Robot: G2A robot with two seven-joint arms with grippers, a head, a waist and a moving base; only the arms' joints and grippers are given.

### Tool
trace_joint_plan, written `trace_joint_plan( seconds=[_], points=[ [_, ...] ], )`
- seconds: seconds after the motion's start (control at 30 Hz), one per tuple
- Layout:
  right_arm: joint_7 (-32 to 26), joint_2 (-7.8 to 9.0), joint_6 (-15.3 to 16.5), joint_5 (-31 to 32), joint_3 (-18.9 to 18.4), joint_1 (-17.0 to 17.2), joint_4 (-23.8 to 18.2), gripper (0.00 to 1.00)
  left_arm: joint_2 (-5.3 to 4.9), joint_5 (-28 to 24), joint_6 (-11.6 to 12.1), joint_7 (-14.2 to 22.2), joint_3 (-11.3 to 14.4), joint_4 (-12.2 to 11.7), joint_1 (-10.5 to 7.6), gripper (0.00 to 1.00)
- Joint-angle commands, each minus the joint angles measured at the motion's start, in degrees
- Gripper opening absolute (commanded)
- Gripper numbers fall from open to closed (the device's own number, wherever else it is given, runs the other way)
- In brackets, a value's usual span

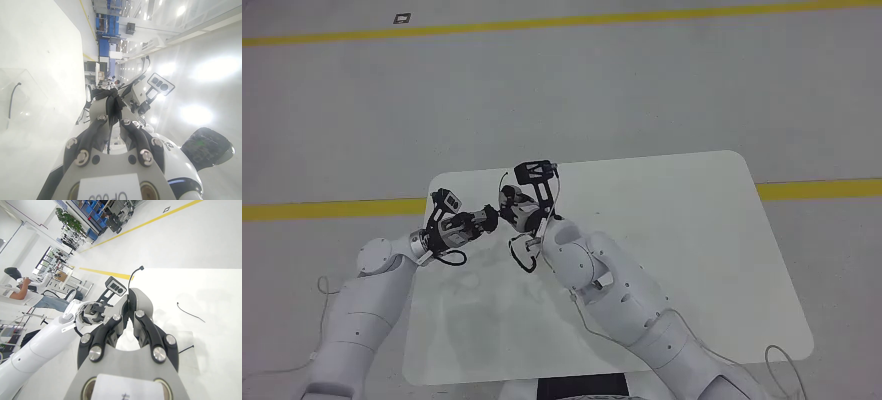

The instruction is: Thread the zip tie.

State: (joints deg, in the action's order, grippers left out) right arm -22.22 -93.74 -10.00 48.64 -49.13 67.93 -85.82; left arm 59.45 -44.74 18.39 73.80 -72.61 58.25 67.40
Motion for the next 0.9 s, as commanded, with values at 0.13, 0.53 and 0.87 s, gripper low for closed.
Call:
trace_joint_plan(
  seconds=[0.13, 0.53, 0.87],
  points=[
    [0.0, 0.02, -0.1, 0.0, 0.0, 0.2, -0.1, 0.0, 0.0, 0.0, 0.0, 0.0, 0.0, 0.0, 0.0, 0.0],
    [-0.1, 0.09, 1.3, -1.1, -0.1, 0.6, -0.6, 0.0, 0.0, 0.0, 0.0, 0.0, 0.0, 0.0, 0.0, 0.0],
    [-0.2, -0.05, 2.1, -1.9, 0.4, 0.0, -0.1, 0.0, 0.0, 0.0, 0.0, 0.0, 0.0, 0.0, 0.0, 0.0]
  ],
)
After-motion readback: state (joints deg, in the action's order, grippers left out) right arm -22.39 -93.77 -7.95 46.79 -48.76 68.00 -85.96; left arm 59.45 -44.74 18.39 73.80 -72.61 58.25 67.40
